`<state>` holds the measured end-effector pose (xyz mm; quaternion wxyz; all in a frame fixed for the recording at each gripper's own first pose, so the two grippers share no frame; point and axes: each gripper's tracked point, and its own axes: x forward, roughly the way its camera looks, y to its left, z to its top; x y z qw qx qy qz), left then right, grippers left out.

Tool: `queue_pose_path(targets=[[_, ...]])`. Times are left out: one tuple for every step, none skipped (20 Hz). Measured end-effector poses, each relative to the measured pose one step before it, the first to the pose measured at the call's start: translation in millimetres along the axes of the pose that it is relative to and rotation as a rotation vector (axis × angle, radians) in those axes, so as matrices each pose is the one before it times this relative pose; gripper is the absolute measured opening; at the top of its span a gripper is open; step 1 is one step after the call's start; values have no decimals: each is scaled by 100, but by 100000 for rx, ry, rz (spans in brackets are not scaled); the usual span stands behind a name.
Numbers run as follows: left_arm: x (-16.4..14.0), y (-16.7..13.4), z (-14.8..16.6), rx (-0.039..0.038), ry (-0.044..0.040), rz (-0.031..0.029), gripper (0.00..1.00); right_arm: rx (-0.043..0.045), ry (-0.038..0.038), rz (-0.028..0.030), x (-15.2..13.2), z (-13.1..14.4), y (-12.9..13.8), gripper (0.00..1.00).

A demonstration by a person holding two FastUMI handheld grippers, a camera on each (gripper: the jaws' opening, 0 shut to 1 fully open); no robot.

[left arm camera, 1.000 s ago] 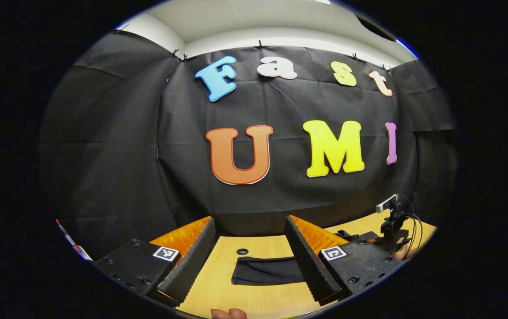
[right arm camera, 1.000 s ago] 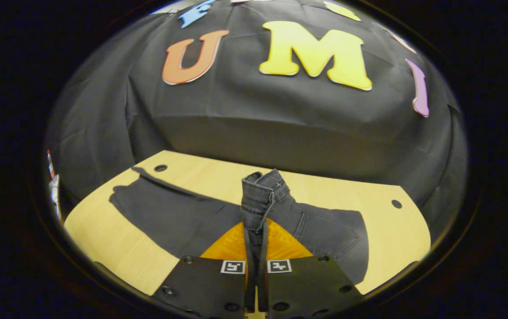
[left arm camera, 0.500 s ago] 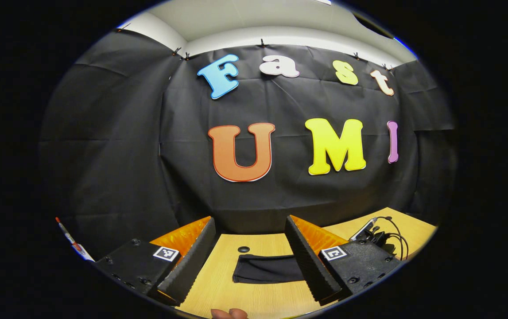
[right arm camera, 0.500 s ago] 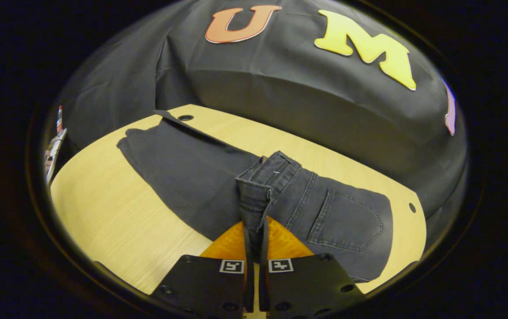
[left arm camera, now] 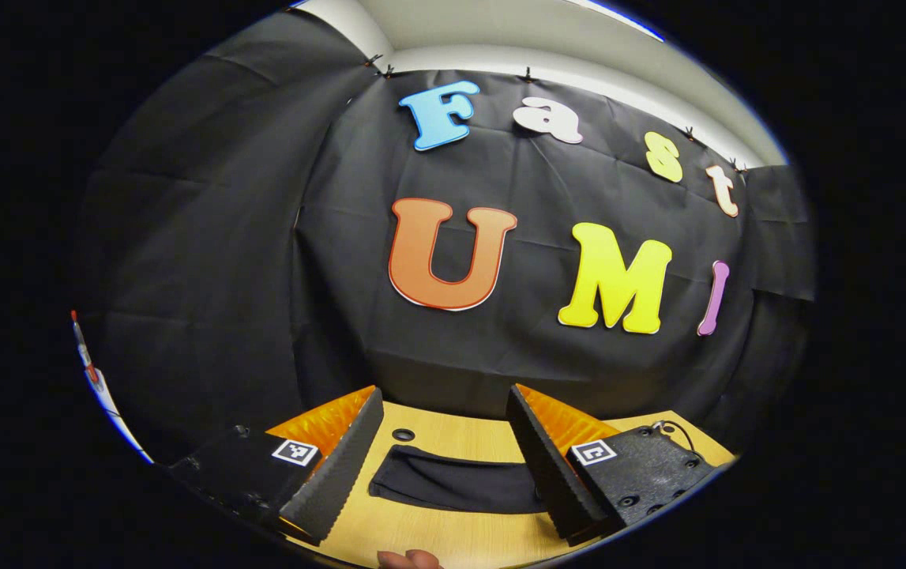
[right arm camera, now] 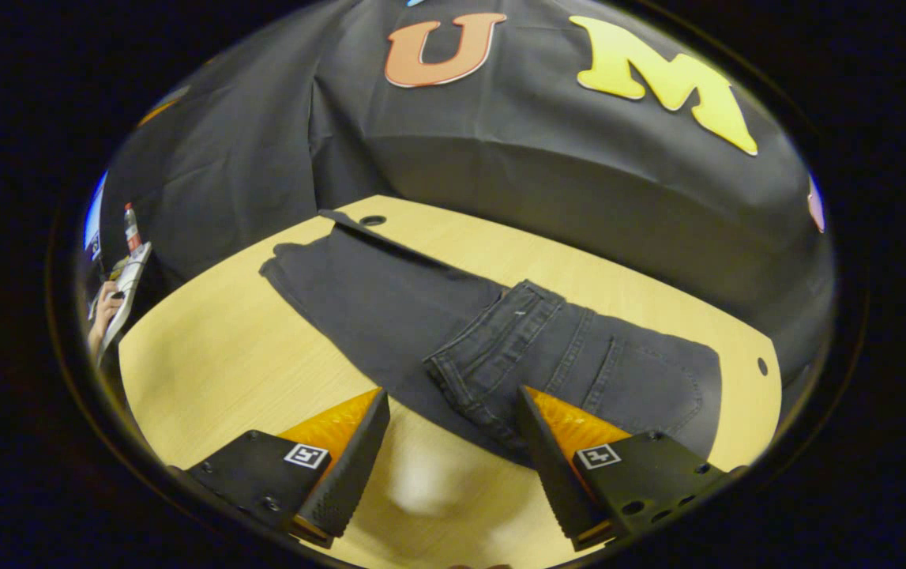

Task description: Grasp the waist and the cuffs of the jeans and fold them to make the two legs overlap; first hold the waist and fold one-third of the jeans toward the cuffs, then hold the cuffs and fold the remaining one-third in the same direction to finish folding.

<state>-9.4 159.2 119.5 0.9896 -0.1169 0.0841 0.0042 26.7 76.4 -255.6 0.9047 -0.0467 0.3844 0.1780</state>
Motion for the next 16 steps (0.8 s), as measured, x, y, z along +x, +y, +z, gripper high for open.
queue_pose_path(targets=[[562, 188, -726, 101, 1682, 410, 98, 388, -2965, -1926, -738, 947, -858, 99], [578, 181, -706, -174, 1157, -106, 99, 167, -3482, -2105, -760, 1096, -989, 99], [748, -134, -774, -1166, 1400, -555, 98, 456, -3622, -1787, -838, 1304, -855, 98], [626, -93, -825, -1833, 1818, -552, 98, 836, -3532, -1770, -984, 1377, -883, 98], [741, -68, -995, -2425, 2320, -531, 98, 1053, -4256, -1933, -1081, 1648, -1096, 98], [717, 270, -1179, -3174, 2827, -275, 99, 1088, -4709, -2339, -960, 1924, -1232, 98], [745, 130, -1227, -3834, 2923, -112, 99, 1245, -4594, -2141, -1024, 1902, -1183, 98], [430, 46, -1489, -5231, 3472, 189, 99, 1228, -4370, -2132, -974, 1992, -1190, 98], [709, 190, -1215, -5402, 3113, 83, 99, 1130, -4695, -2235, -974, 2060, -1174, 98], [764, 308, -1049, -5997, 3184, 442, 99, 429, -4947, -2234, -754, 2174, -1324, 98], [755, 511, -963, -6366, 3086, 987, 99, 59, -4720, -3167, -688, 2115, -1479, 97], [433, 421, -779, -5535, 2327, 1102, 99, 515, -4133, -2818, -621, 1928, -1524, 98], [817, 842, -871, -5504, 3043, 2026, 99, 502, -3406, -2304, -383, 1702, -1158, 98], [1009, 1023, -911, -6564, 3176, 1992, 99, 939, -2469, -2739, -80, 1267, -1100, 98], [469, 456, -629, -7377, 2999, 632, 99, 602, -1652, -2172, -247, 1011, -955, 97], [505, 740, -436, -7625, 2266, 694, 99, 582, -1970, -2501, -186, 1062, -1086, 97]])
